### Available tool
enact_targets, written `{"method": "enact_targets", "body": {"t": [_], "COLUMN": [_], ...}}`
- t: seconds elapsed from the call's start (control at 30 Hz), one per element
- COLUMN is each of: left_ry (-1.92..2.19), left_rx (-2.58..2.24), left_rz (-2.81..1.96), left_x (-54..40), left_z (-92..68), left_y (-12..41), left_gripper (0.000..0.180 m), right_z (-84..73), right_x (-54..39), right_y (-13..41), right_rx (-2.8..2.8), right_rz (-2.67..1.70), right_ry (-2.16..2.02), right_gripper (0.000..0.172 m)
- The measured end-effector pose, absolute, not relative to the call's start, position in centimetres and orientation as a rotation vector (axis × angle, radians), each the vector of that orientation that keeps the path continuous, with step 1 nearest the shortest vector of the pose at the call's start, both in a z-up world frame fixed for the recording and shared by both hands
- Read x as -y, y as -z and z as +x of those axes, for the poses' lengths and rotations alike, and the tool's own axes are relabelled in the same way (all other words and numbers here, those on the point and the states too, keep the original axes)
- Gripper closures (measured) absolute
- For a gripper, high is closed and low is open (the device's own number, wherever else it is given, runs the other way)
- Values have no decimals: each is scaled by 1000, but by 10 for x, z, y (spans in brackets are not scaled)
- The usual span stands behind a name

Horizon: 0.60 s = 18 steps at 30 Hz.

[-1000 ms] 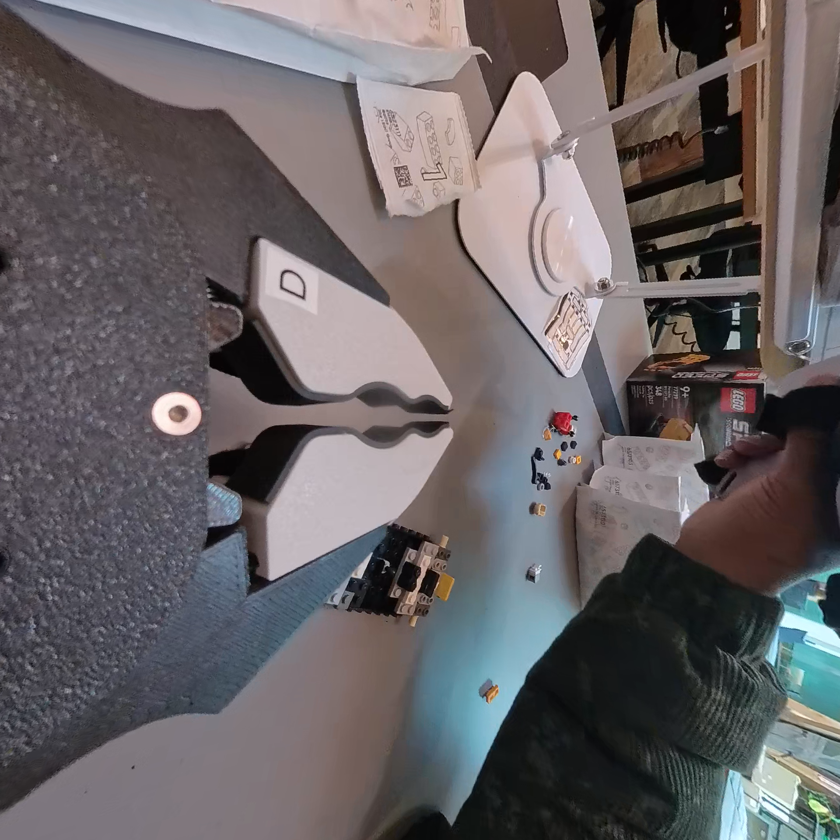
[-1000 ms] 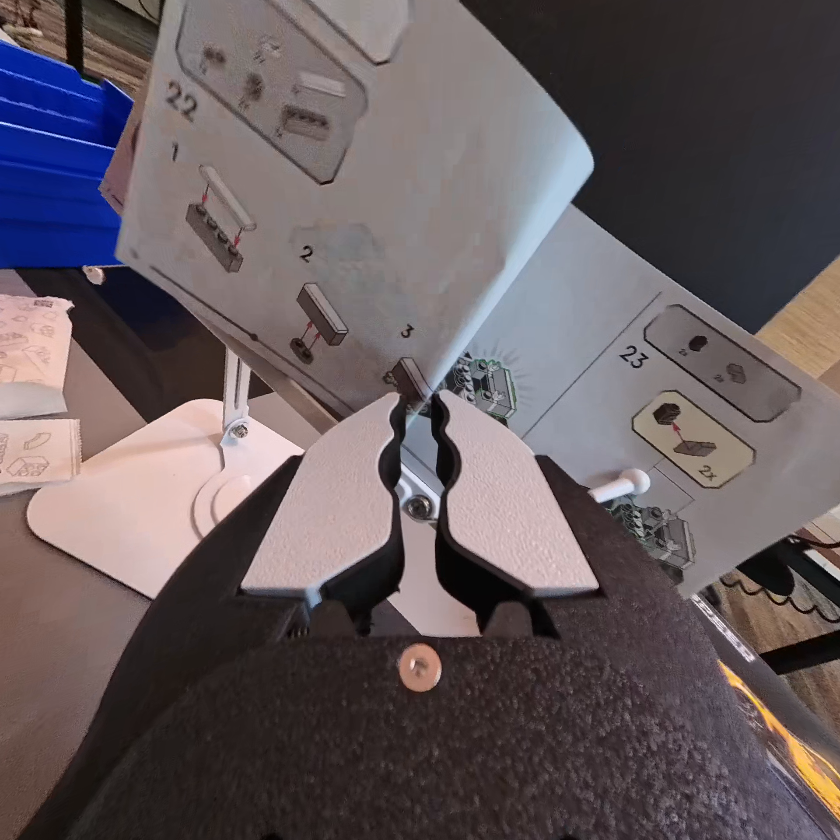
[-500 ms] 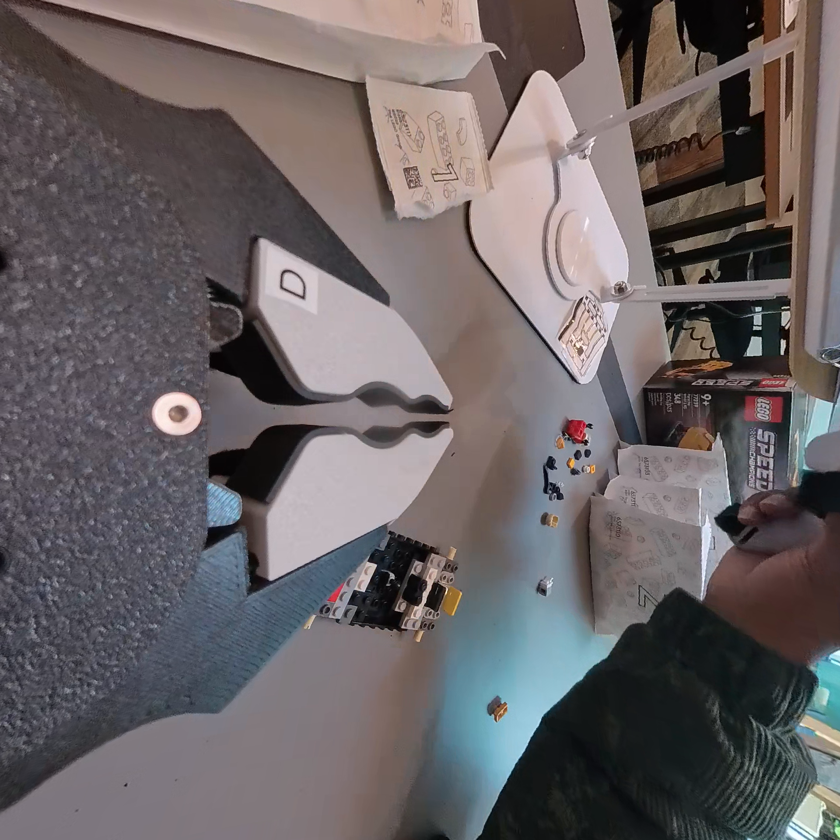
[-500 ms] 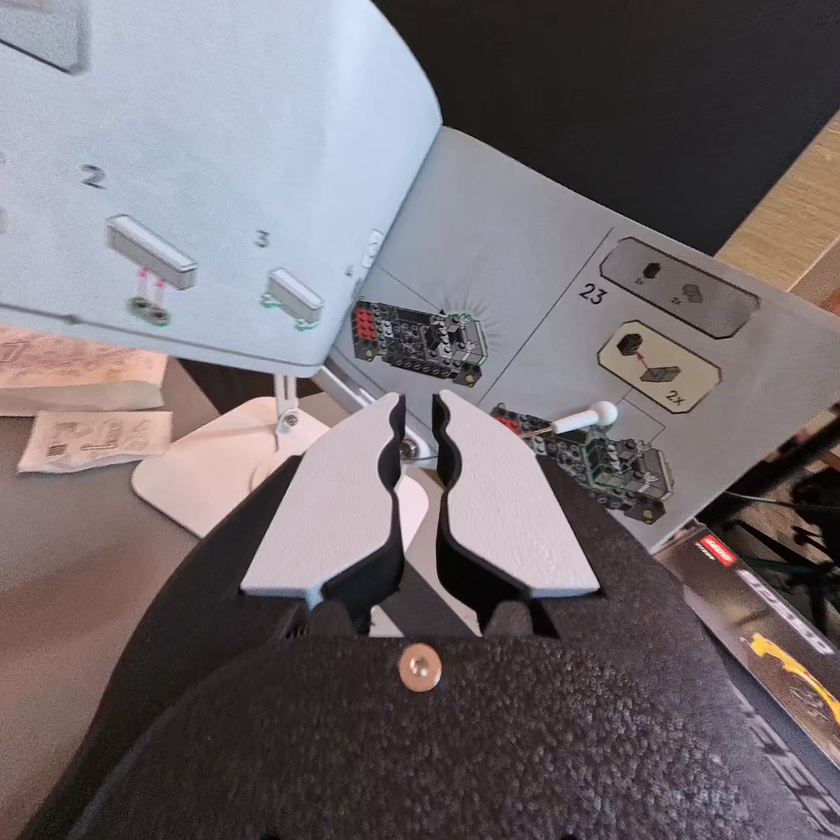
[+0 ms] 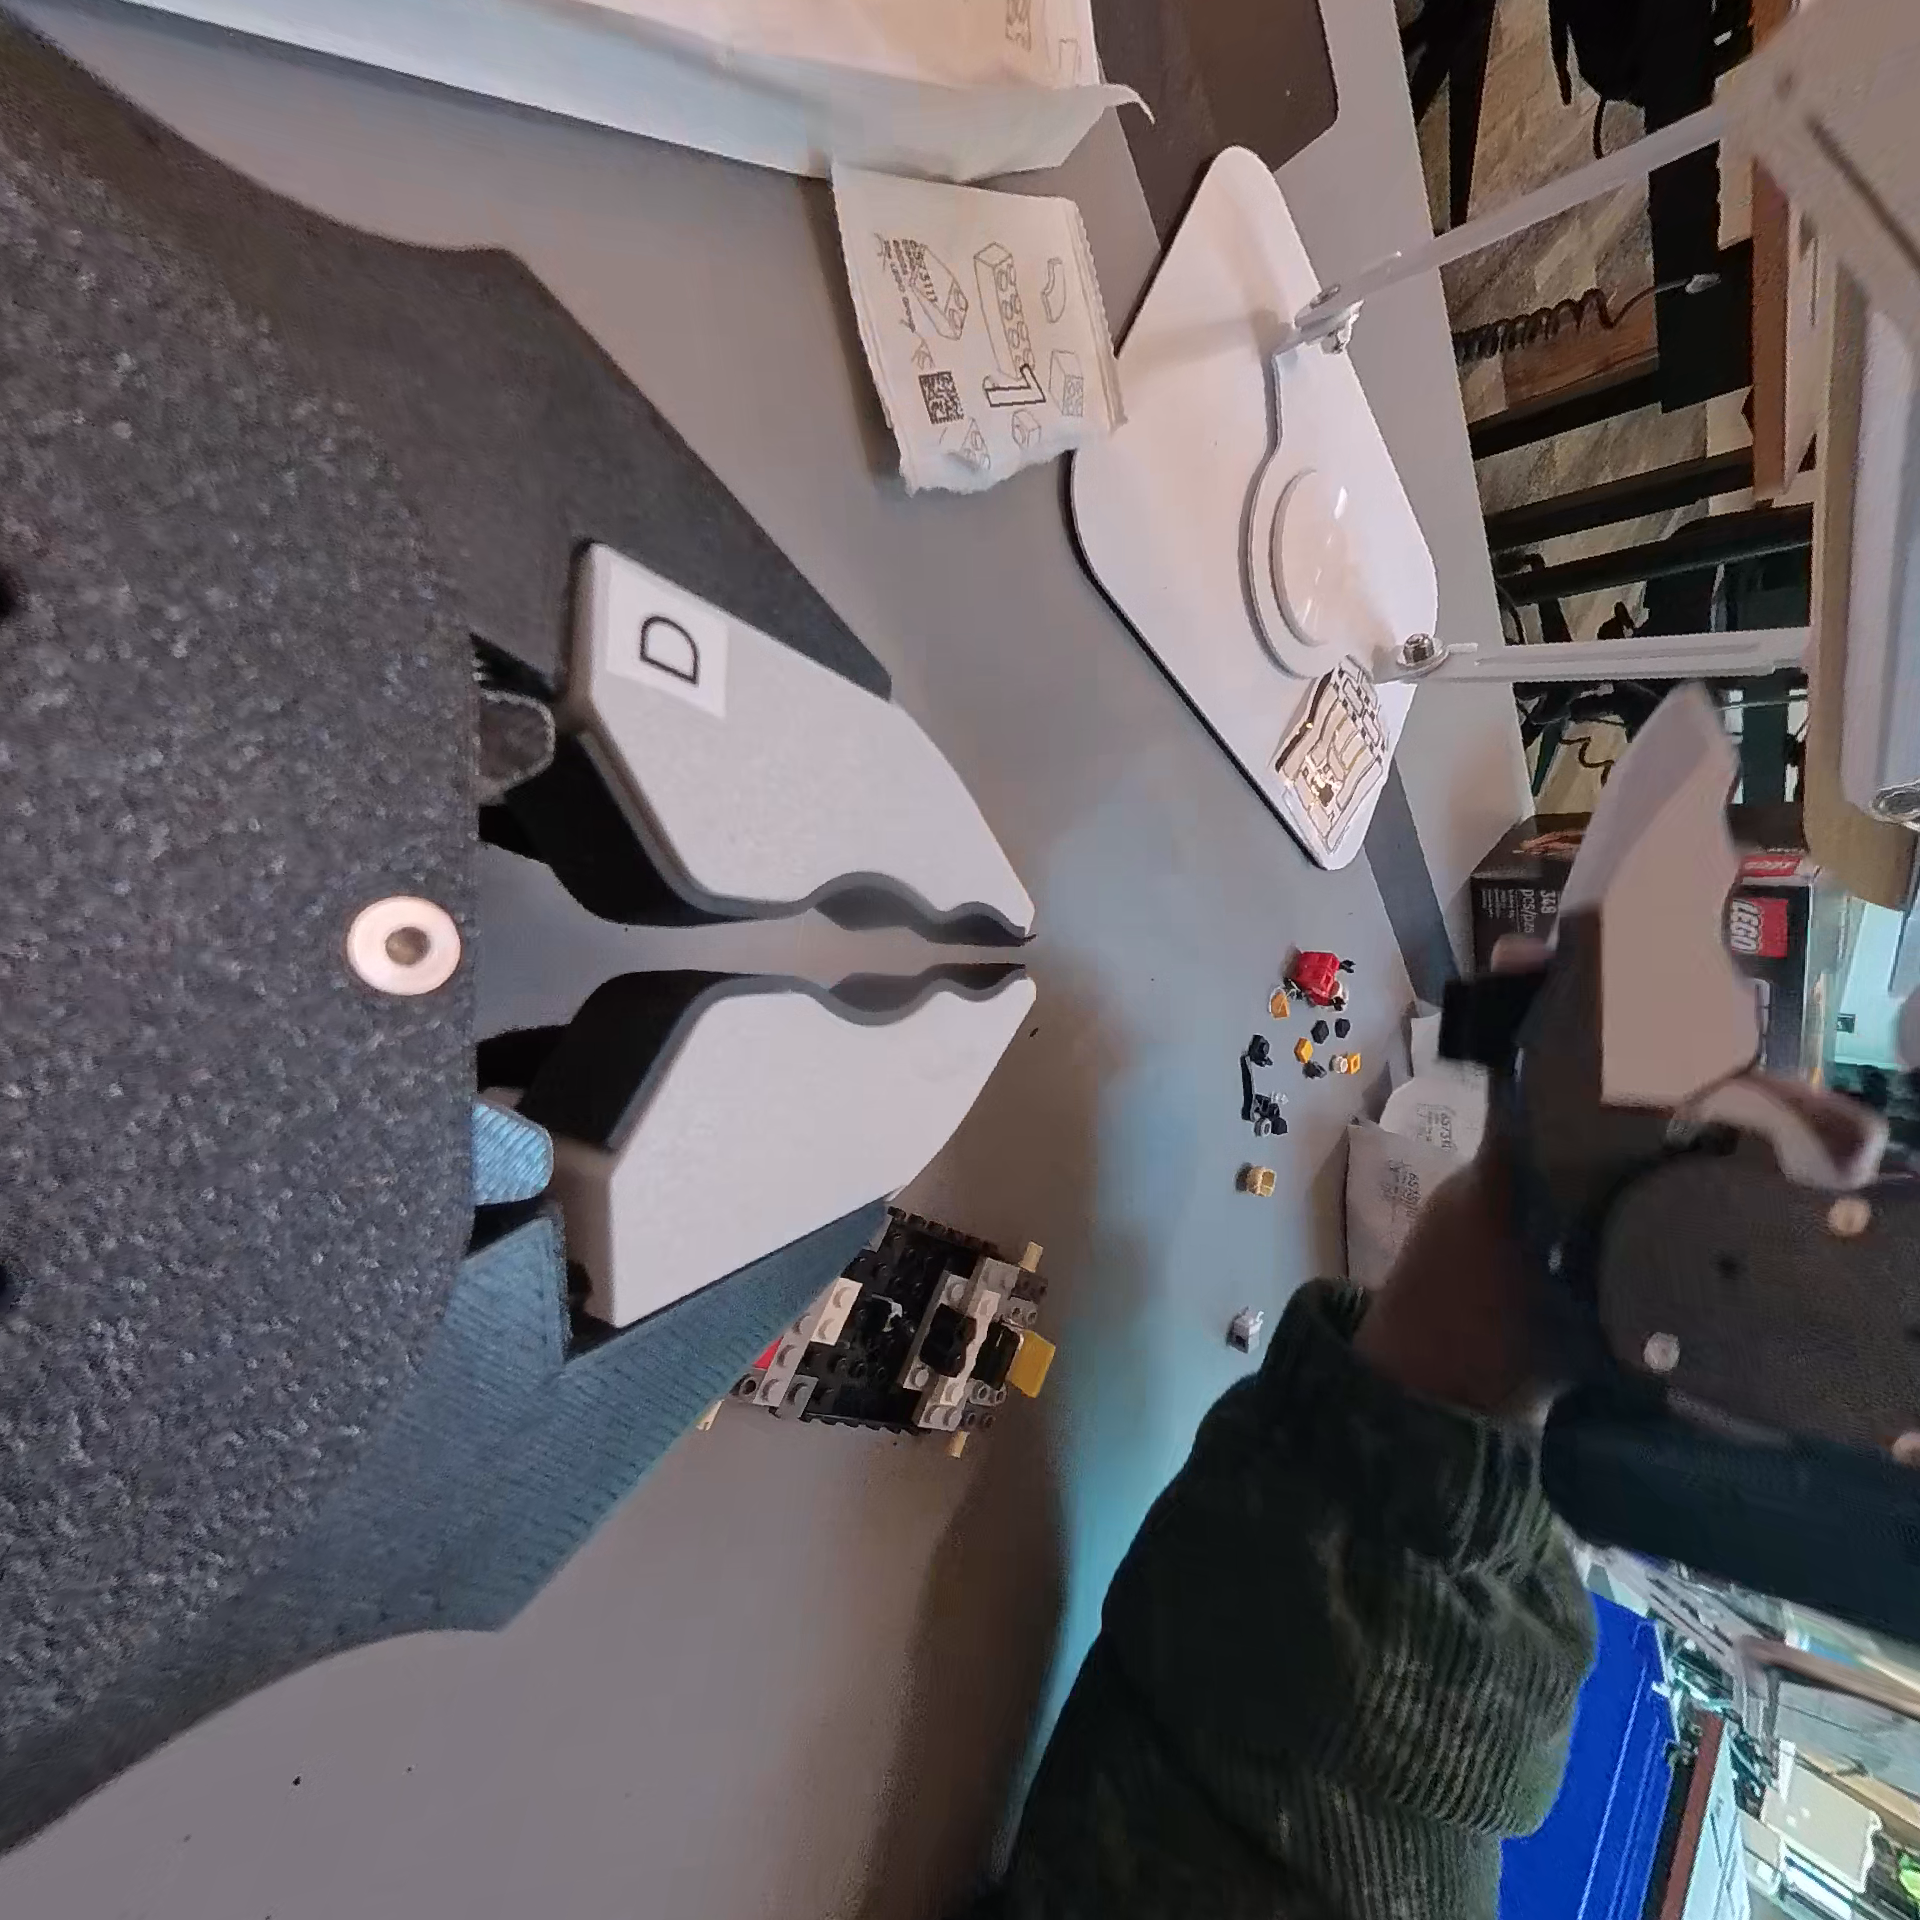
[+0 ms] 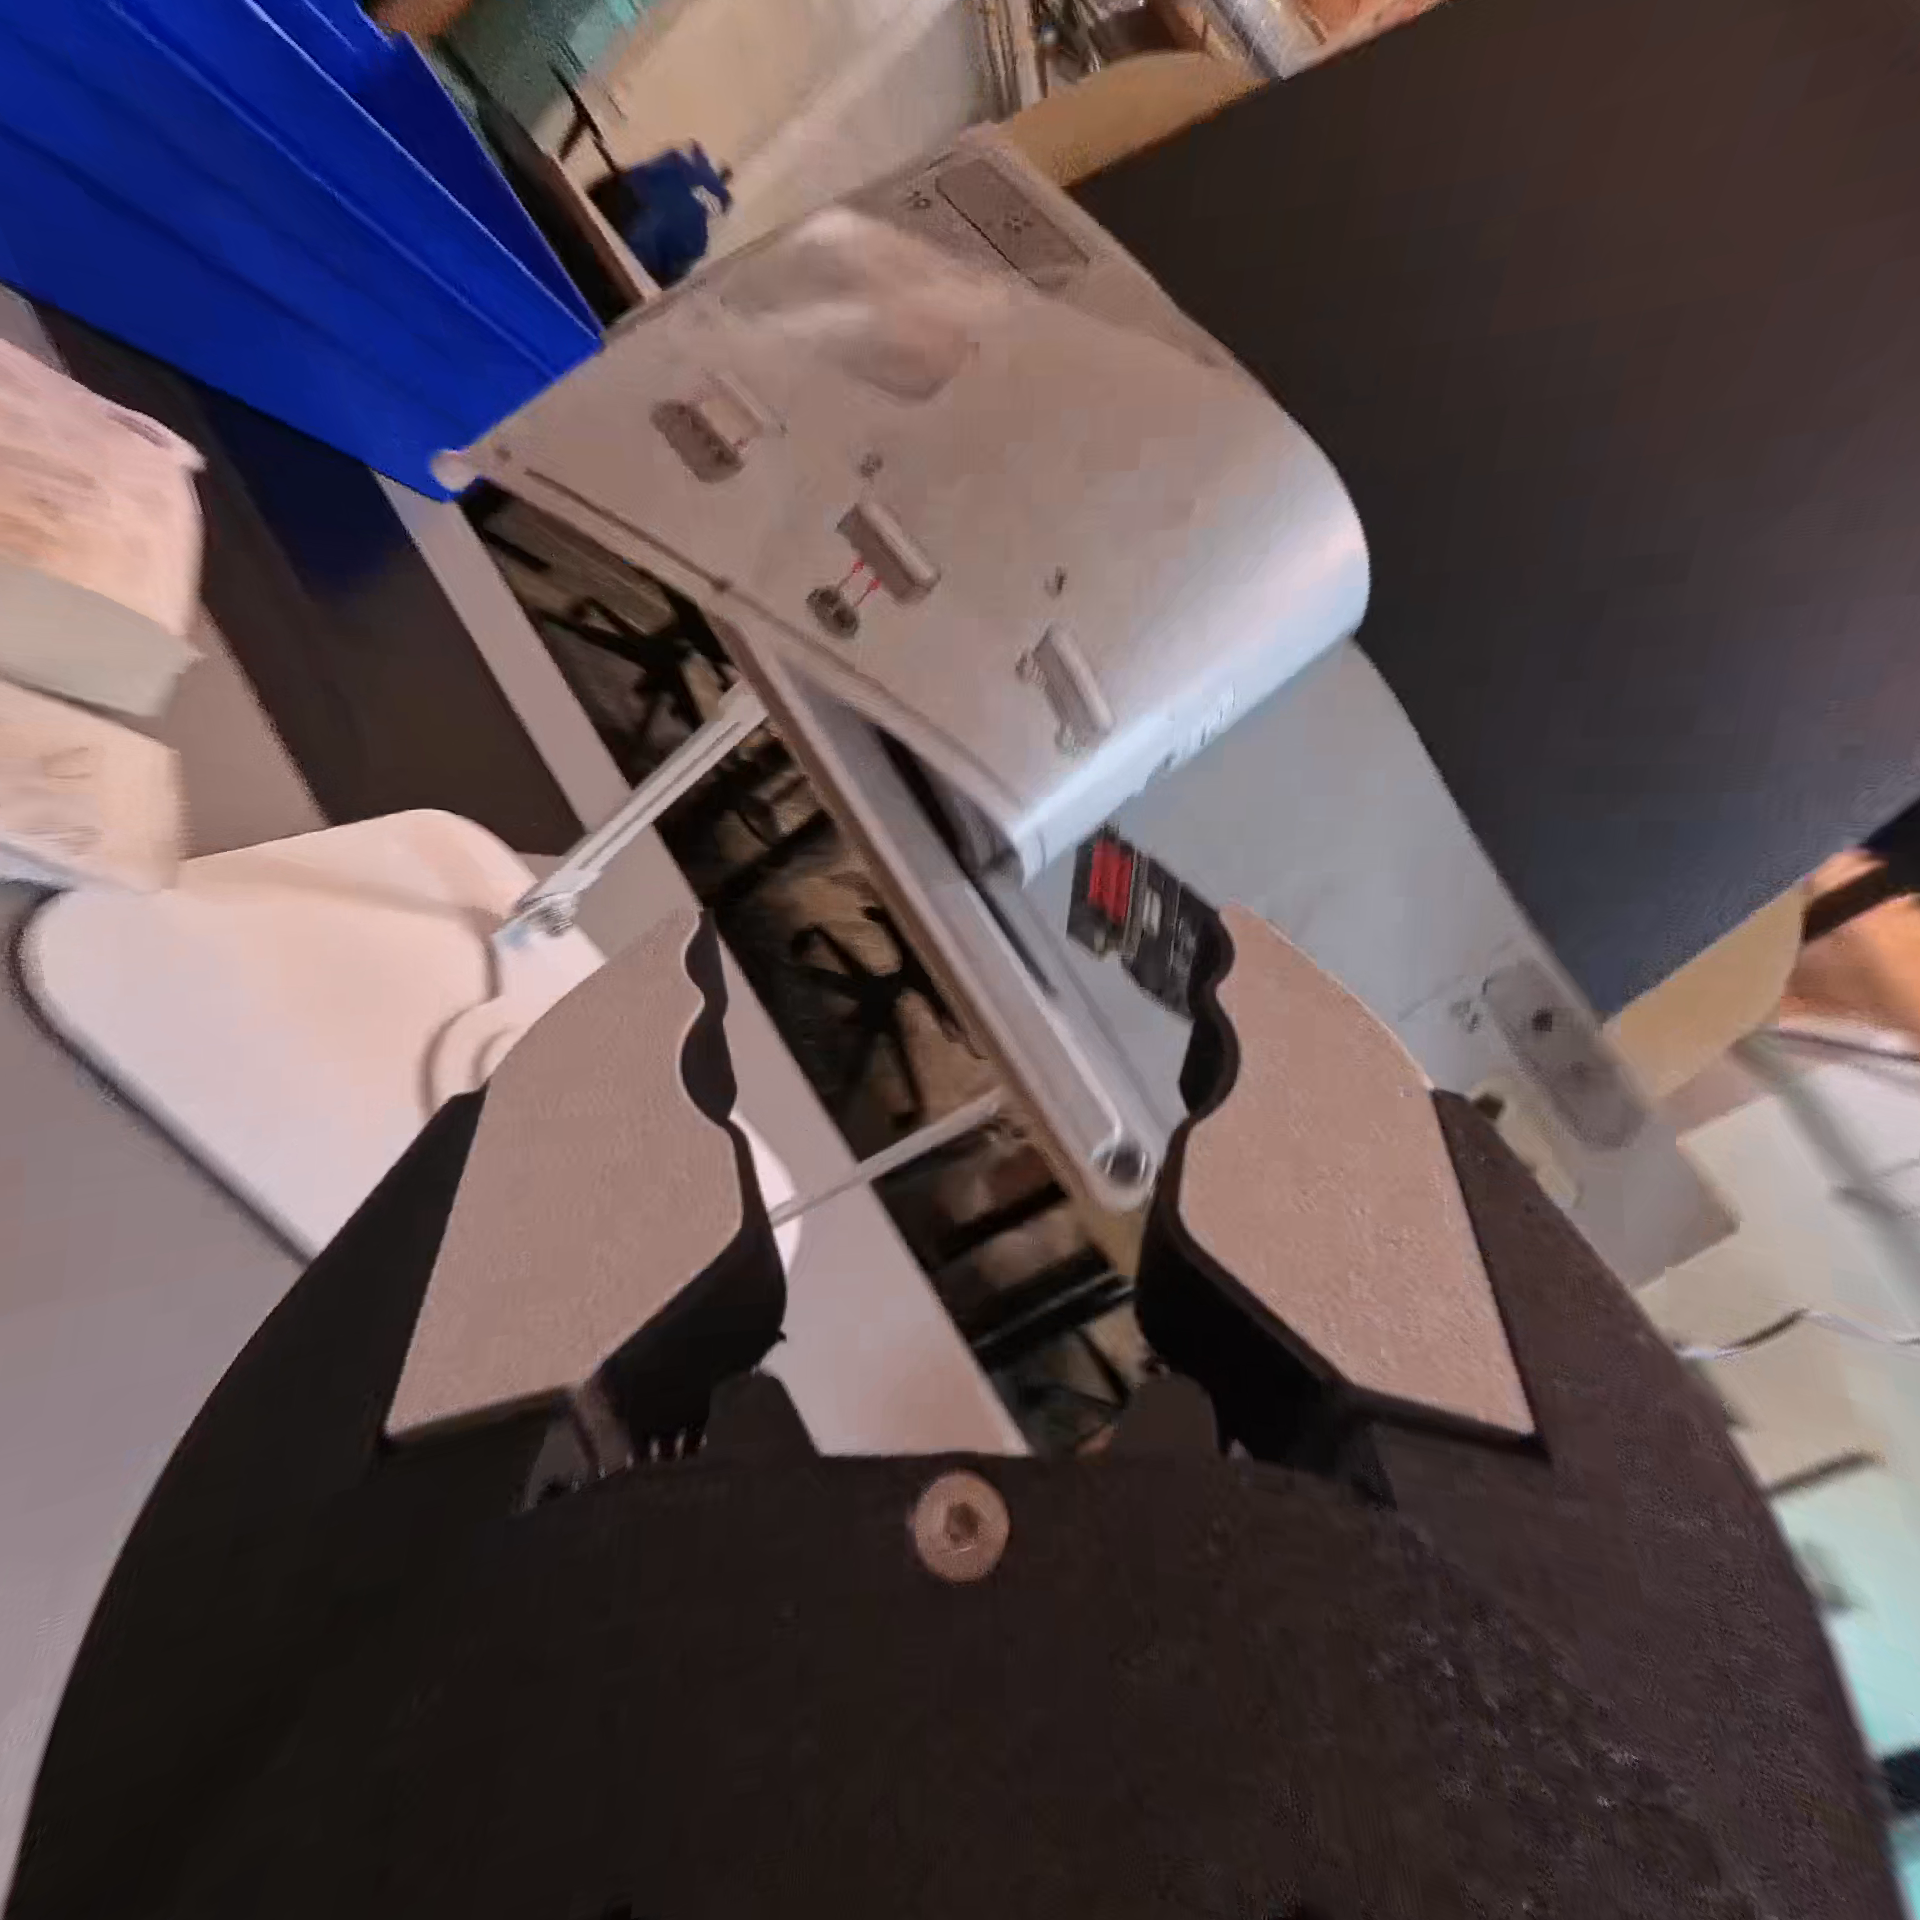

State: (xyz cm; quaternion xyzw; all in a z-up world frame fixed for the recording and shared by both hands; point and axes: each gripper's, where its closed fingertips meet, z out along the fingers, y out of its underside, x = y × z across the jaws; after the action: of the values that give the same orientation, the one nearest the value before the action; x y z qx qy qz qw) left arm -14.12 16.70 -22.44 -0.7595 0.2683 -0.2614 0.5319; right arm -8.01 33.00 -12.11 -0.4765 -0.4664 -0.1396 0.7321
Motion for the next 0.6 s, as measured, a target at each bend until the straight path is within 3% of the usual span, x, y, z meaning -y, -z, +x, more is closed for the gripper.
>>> {"method": "enact_targets", "body": {"t": [0.3, 0.6], "left_ry": [619, 626], "left_rx": [-619, -645], "left_rz": [-1798, -1792], "left_x": [-165, -166], "left_z": [-148, -142], "left_y": [220, 220], "left_gripper": [177, 177], "right_z": [-117, -53], "right_x": [-366, -364], "right_y": [81, 73], "right_rx": [973, 736], "right_rz": [-1009, -1163], "right_ry": [412, 185], "right_gripper": [110, 117]}}
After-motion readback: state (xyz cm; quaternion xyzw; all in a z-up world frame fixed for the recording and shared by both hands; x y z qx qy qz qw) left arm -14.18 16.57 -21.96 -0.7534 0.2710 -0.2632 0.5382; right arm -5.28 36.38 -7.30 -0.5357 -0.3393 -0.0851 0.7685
